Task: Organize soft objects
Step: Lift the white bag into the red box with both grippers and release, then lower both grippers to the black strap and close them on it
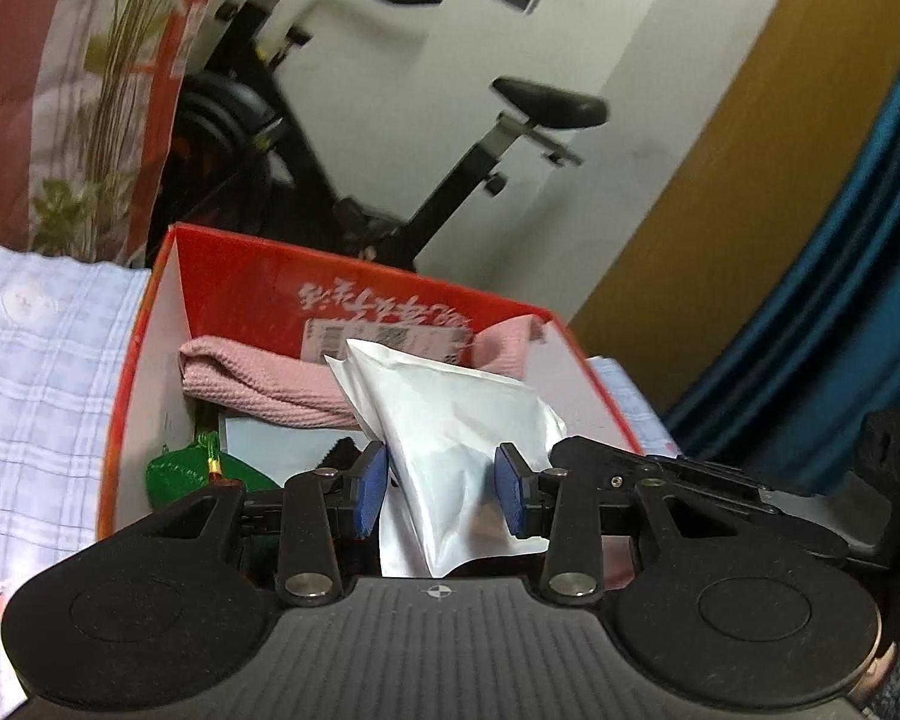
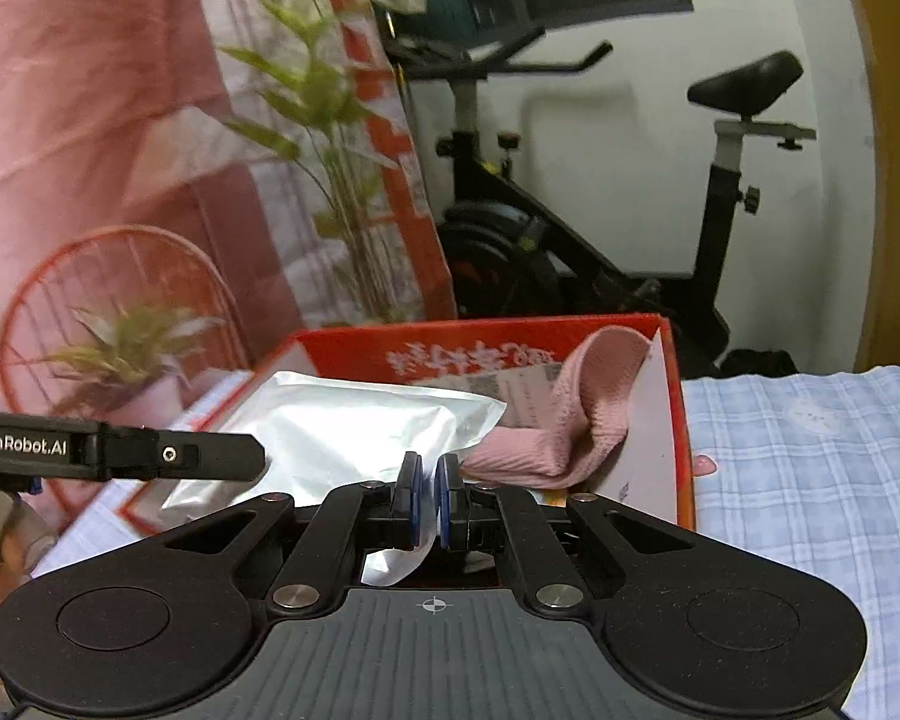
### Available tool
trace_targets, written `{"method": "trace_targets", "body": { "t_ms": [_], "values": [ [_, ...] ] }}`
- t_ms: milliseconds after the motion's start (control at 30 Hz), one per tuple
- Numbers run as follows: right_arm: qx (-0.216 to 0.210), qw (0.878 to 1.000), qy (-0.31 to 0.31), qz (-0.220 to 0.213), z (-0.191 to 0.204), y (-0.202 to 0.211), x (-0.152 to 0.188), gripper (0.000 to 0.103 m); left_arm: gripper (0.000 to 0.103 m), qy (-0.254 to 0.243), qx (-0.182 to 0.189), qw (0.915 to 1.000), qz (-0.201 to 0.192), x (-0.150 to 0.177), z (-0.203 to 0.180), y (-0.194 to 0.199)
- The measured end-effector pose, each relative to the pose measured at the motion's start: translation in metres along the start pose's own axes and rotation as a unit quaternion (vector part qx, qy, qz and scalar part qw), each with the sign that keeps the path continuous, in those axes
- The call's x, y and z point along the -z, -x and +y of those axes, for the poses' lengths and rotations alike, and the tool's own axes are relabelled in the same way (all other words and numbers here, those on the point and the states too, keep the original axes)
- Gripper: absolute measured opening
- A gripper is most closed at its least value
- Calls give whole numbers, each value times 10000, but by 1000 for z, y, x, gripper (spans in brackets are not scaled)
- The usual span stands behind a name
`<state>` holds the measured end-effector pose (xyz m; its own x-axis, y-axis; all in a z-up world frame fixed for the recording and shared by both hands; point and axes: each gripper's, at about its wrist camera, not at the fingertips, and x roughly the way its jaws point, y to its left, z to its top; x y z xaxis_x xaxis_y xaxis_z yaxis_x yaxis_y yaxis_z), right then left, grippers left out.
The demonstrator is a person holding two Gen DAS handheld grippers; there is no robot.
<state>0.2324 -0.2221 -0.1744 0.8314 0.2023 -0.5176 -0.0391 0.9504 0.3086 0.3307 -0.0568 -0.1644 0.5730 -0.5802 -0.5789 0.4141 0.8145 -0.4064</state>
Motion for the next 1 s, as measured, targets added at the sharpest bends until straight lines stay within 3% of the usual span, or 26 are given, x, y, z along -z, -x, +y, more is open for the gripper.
{"method": "trace_targets", "body": {
  "t_ms": [200,267,400,667,1000],
  "values": [
    [349,9985,-189,383,-7,-36,3,6,45,-129,-343,9991,195,-1,7,-24],
    [632,9973,-44,376,-5,-39,5,12,51,-217,-458,9986,132,0,7,-22],
    [625,9977,83,260,-4,-32,6,18,55,-428,-498,9978,33,-1,3,-13],
    [407,9987,223,-208,3,14,9,18,55,-818,-466,9951,-295,8,-8,42],
    [340,9962,250,-764,19,83,47,21,55,-660,-509,9958,-376,50,0,94]
  ]
}}
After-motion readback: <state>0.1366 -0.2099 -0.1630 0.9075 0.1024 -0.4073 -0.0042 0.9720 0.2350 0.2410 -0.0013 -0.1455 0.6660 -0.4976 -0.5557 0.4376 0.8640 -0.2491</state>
